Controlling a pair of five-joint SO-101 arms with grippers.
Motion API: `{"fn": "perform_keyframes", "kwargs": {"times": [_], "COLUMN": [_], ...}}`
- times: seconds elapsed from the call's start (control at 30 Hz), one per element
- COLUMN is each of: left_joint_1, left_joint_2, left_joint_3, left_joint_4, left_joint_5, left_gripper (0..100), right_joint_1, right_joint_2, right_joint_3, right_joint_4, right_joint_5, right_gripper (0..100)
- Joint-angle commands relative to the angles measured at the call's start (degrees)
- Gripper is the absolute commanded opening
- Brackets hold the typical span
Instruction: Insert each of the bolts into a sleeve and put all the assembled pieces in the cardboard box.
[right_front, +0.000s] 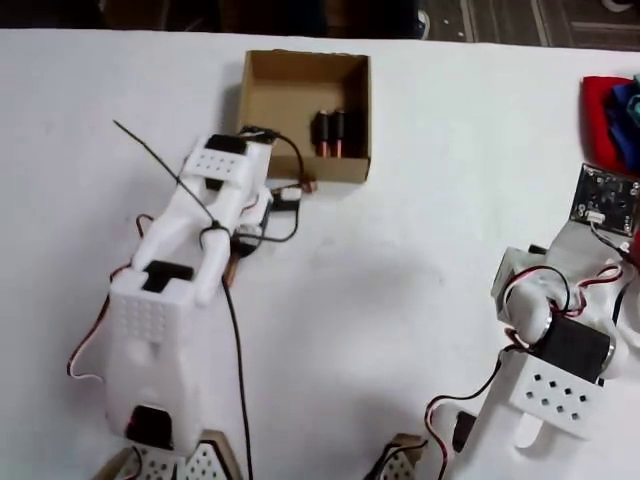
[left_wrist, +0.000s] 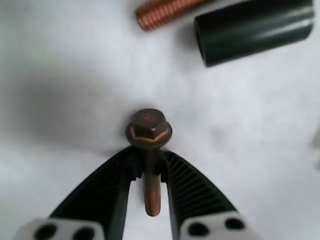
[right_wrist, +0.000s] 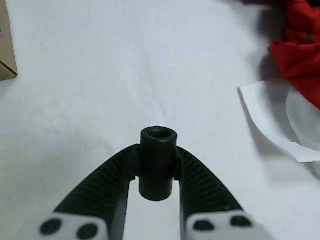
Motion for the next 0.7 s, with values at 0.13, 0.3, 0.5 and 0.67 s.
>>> {"fn": "perform_keyframes", "kwargs": {"times": [0.13, 0.3, 0.5, 0.67], "left_joint_1": [0.3, 0.2, 0.1, -0.1], "left_joint_2": [7.1, 13.7, 18.4, 18.8], "left_joint_3": [-16.9, -25.6, -35.5, -38.5], "left_joint_4": [9.8, 13.5, 16.8, 17.6], "left_joint_5": [5.9, 6.3, 6.4, 6.4], "left_gripper": [10, 10, 11, 14], "right_joint_1": [-0.4, -0.4, -0.4, -0.4], "right_joint_2": [-1.6, -1.6, -1.6, -1.6], "right_joint_3": [-2.8, -2.8, -2.8, -2.8], "right_joint_4": [0.1, 0.1, 0.1, 0.1], "right_joint_5": [-0.1, -0.1, 0.0, 0.0], "right_gripper": [2.0, 2.0, 2.0, 2.0]}}
